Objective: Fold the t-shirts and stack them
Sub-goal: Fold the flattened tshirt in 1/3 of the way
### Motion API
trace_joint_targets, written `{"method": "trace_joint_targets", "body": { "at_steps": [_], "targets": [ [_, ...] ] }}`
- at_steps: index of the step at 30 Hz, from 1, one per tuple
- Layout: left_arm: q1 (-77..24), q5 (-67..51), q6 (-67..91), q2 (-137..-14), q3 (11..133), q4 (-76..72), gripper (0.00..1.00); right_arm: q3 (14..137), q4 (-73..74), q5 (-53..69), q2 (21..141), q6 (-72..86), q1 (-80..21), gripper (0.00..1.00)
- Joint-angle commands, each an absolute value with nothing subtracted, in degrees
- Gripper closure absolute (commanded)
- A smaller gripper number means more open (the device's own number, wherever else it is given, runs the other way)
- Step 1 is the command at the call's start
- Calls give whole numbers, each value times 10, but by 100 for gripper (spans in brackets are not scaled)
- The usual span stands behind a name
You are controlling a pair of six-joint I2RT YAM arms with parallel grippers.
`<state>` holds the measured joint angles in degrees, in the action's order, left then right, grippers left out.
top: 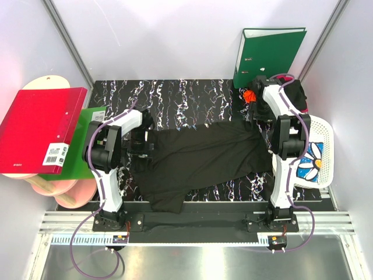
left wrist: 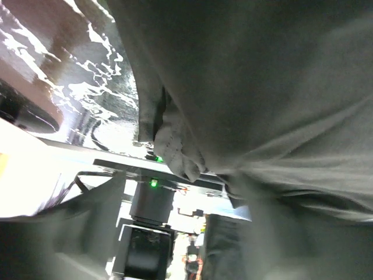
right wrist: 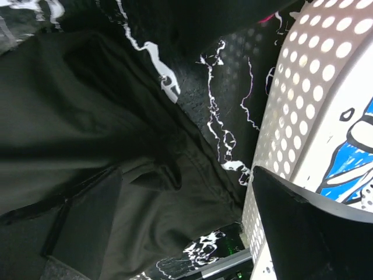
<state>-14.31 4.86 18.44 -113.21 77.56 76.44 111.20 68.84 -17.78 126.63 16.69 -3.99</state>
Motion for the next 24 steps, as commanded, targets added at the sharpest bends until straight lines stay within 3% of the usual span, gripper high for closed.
{"method": "trace_joint_targets", "body": {
  "at_steps": [1, 14, 16, 17, 18, 19, 24],
  "targets": [
    [-144, 54, 188, -1100, 799, 817, 1, 1143, 676, -164, 1194, 161, -40, 0],
    [-151, 82, 243, -1012, 892, 746, 2, 1152, 621, -42, 1190, 155, -44, 0],
    [-151, 65, 236, -1055, 917, 736, 21, 1159, 622, -36, 1214, 155, -46, 1],
    [-152, 55, 233, -1072, 926, 734, 77, 1169, 623, -31, 1220, 156, -46, 7],
    [-153, 50, 232, -1102, 936, 734, 100, 1173, 621, -9, 1230, 154, -46, 64],
    [-154, 45, 229, -1114, 950, 724, 100, 1177, 620, -3, 1236, 156, -47, 100],
    [-156, 31, 214, -1194, 1016, 729, 100, 1210, 624, 31, 1275, 163, -52, 100]
  ]
}}
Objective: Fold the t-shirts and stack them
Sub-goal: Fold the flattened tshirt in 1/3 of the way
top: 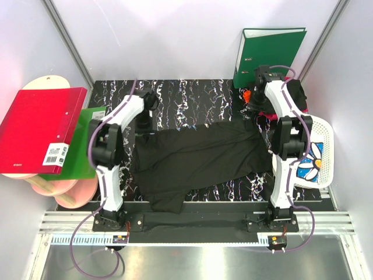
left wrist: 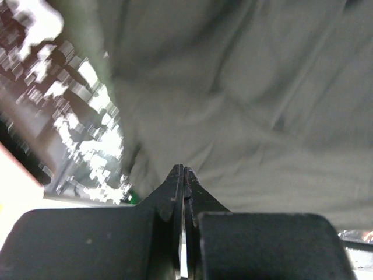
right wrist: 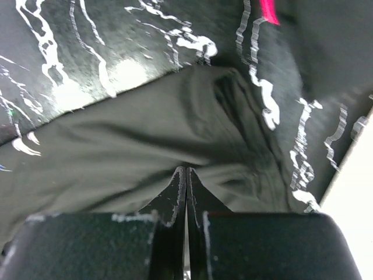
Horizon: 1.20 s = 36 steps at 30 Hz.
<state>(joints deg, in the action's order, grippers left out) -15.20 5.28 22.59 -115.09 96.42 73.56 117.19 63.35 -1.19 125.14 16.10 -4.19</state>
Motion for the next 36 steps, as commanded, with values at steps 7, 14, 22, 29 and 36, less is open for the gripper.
{"method": "trace_joint_targets", "body": {
  "at_steps": [7, 14, 22, 29, 36],
  "targets": [
    [-156, 52, 211, -1278, 1089, 748, 100, 1225, 664, 19, 1336, 163, -57, 100],
    [-158, 102, 217, -1357, 1133, 770, 100, 1243, 704, -24, 1388, 170, -60, 100],
    [-159, 122, 246, -1396, 1205, 790, 100, 1344, 746, -63, 1456, 186, -62, 100],
    [-145, 169, 272, -1430, 1303, 774, 100, 1456, 729, -86, 1519, 199, -68, 100],
    [-115, 172, 294, -1454, 1359, 729, 100, 1463, 703, -62, 1535, 213, -76, 100]
  ]
}}
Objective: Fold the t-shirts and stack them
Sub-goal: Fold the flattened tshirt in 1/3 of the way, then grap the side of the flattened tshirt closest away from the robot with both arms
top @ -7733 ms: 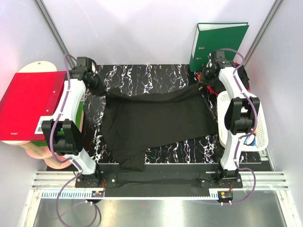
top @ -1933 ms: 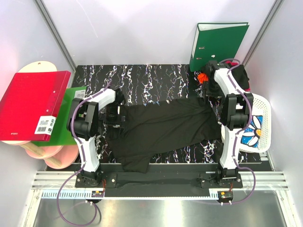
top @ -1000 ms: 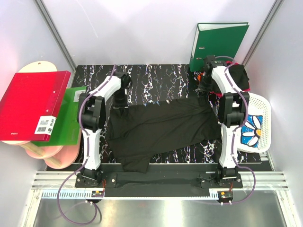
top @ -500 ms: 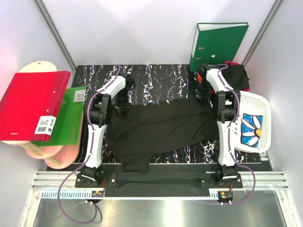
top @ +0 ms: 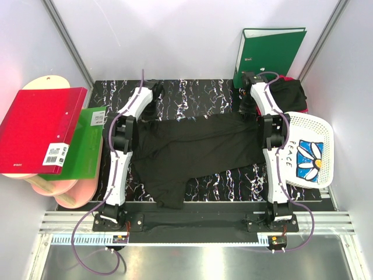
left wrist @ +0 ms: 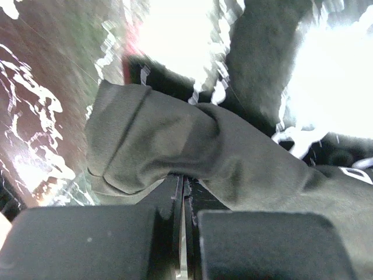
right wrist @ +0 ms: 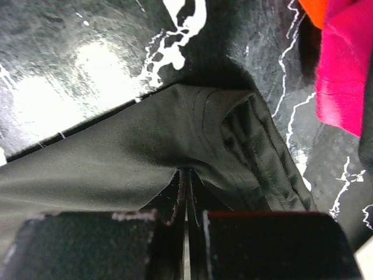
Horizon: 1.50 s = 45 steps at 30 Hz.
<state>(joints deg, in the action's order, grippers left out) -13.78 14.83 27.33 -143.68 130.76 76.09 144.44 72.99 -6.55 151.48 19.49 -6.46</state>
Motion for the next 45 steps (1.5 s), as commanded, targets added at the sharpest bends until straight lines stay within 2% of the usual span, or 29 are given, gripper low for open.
{"method": "trace_joint_targets", "body": {
  "at_steps": [1, 5, 8, 11, 12, 14, 15, 17, 18, 19, 21, 22, 23, 24, 25, 26, 31, 35, 38, 39, 41, 45],
  "targets": [
    [-106, 169, 294, -1464, 1371, 729, 100, 1459, 702, -62, 1534, 215, -79, 100],
    [-91, 163, 282, -1481, 1417, 699, 100, 1456, 701, -44, 1518, 203, -83, 100],
    [-88, 167, 266, -1491, 1438, 684, 100, 1457, 698, -37, 1469, 185, -89, 90],
    [-84, 163, 264, -1494, 1441, 669, 100, 1427, 672, -33, 1386, 172, -89, 86],
    [-83, 160, 263, -1494, 1441, 664, 100, 1407, 665, -33, 1365, 170, -88, 78],
    [-83, 157, 260, -1492, 1442, 650, 100, 1391, 657, -34, 1313, 166, -88, 77],
    [-83, 154, 258, -1491, 1441, 643, 100, 1372, 657, -36, 1299, 166, -89, 71],
    [-84, 145, 245, -1478, 1438, 624, 100, 1350, 651, -25, 1260, 163, -88, 70],
    [-86, 142, 241, -1457, 1433, 614, 100, 1320, 649, -21, 1249, 161, -88, 64],
    [-88, 141, 230, -1444, 1426, 607, 100, 1302, 638, -12, 1225, 158, -89, 63],
    [-94, 141, 219, -1396, 1401, 588, 97, 1248, 623, -7, 1201, 154, -88, 47],
    [-97, 142, 208, -1376, 1386, 582, 70, 1227, 606, -2, 1174, 151, -89, 27],
    [-100, 142, 198, -1354, 1349, 562, 56, 1209, 596, -3, 1160, 151, -88, 18],
    [-111, 148, 190, -1307, 1328, 555, 36, 1169, 588, -2, 1145, 153, -89, 8],
    [-118, 171, 174, -1283, 1308, 548, 5, 1151, 571, -2, 1118, 153, -88, 1],
    [-125, 183, 167, -1261, 1275, 540, 1, 1134, 564, -2, 1107, 152, -88, 0],
    [-153, 173, 162, -1123, 1167, 539, 1, 1043, 549, -2, 1046, 148, -88, 0],
    [-154, 117, 206, -1024, 998, 544, 1, 993, 549, 15, 1015, 151, -87, 0],
    [-155, 59, 245, -942, 864, 552, 11, 960, 549, 20, 994, 155, -87, 0],
    [-156, 41, 264, -900, 830, 554, 18, 946, 549, 23, 991, 157, -88, 0],
    [-161, -11, 279, -855, 739, 563, 25, 923, 552, 34, 977, 160, -88, 0],
    [-183, -61, 315, -739, 624, 600, 28, 878, 581, 28, 960, 203, -87, 2]
  ]
}}
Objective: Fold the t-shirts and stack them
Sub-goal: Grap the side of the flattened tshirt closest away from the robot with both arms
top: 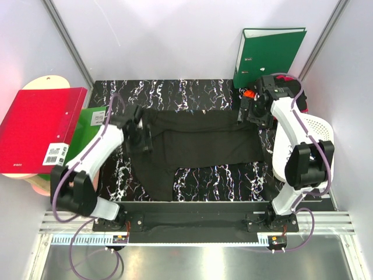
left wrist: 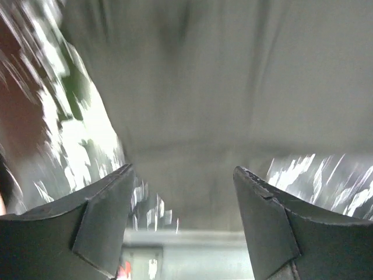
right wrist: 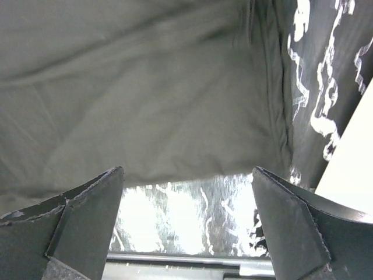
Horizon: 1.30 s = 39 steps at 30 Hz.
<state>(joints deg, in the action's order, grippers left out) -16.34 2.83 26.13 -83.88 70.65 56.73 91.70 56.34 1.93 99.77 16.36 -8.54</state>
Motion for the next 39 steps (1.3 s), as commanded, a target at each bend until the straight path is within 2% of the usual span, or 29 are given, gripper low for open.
{"method": "trace_joint_targets", "body": {
  "at_steps": [1, 8, 16, 23, 31, 33, 34, 36, 37, 39],
  "targets": [
    [-185, -75, 318, -723, 607, 606, 26, 865, 591, 32, 952, 213, -87, 3],
    [-202, -111, 338, -643, 470, 621, 24, 709, 593, 63, 929, 272, -81, 6],
    [-238, -147, 341, -668, 380, 578, 23, 671, 570, 70, 915, 267, -82, 5],
    [-263, -158, 354, -739, 367, 519, 23, 689, 569, 70, 918, 264, -81, 4],
    [-309, -137, 349, -858, 434, 508, 23, 708, 570, 75, 925, 257, -82, 4],
    [-315, -139, 345, -875, 441, 505, 32, 710, 570, 76, 923, 255, -81, 4],
    [-318, -139, 345, -887, 444, 505, 55, 712, 570, 77, 923, 254, -80, 4],
    [-319, -139, 342, -891, 451, 507, 89, 713, 570, 79, 925, 253, -79, 4],
    [-319, -136, 342, -889, 453, 512, 100, 714, 570, 79, 925, 251, -79, 4],
    [-319, -120, 348, -875, 459, 532, 100, 714, 570, 81, 930, 250, -78, 4]
  ]
}}
